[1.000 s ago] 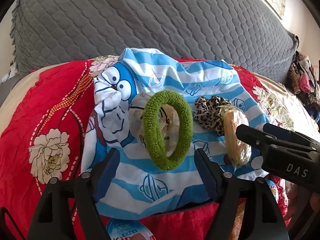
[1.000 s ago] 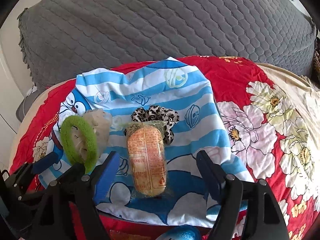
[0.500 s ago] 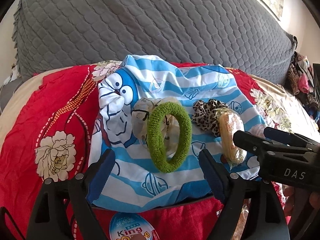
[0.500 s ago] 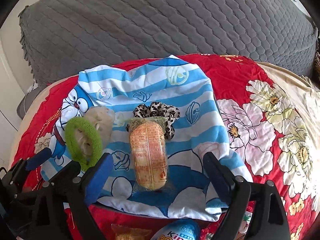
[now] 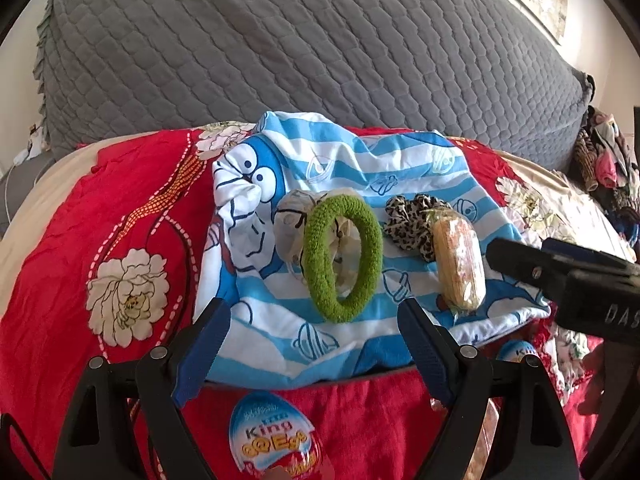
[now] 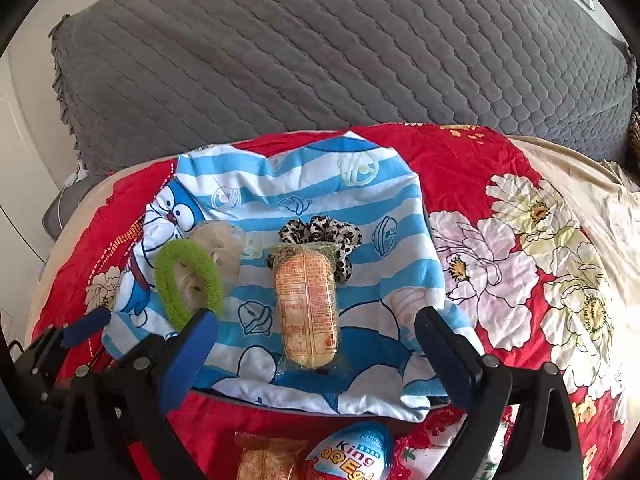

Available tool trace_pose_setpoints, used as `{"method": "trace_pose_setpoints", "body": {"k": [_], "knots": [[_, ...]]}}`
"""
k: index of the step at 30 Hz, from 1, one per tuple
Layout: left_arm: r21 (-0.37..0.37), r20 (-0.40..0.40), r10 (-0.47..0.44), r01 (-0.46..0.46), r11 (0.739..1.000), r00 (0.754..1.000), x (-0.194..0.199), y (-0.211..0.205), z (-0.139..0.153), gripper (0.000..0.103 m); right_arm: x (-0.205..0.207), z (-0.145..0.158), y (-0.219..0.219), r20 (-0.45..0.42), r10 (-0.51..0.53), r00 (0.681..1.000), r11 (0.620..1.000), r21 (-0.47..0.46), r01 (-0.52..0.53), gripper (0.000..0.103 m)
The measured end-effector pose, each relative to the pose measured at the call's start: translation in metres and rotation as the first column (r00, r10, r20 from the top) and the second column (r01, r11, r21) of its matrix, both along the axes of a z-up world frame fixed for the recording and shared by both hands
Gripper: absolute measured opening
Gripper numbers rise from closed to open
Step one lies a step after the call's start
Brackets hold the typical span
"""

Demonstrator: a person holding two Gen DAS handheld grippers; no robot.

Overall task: Organize objects
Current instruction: 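Withdraw both open tools from the tray toward the red eggs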

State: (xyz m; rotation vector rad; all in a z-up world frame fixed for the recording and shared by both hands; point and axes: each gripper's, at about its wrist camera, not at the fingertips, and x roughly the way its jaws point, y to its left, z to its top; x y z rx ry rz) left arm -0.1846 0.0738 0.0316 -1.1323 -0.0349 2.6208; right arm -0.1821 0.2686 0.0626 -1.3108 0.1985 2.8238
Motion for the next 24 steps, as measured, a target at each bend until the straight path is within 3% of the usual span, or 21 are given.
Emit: {"method": "trace_pose_setpoints", "body": {"k": [24], "knots": [[-0.016,0.0,-0.014,0.014,1.0,1.0,0.05,-0.018,0.005,0.086,0.05,0.02,-0.018,-0.009,0.03,1.0,0.999,0.037,-0.029,0.101]]}}
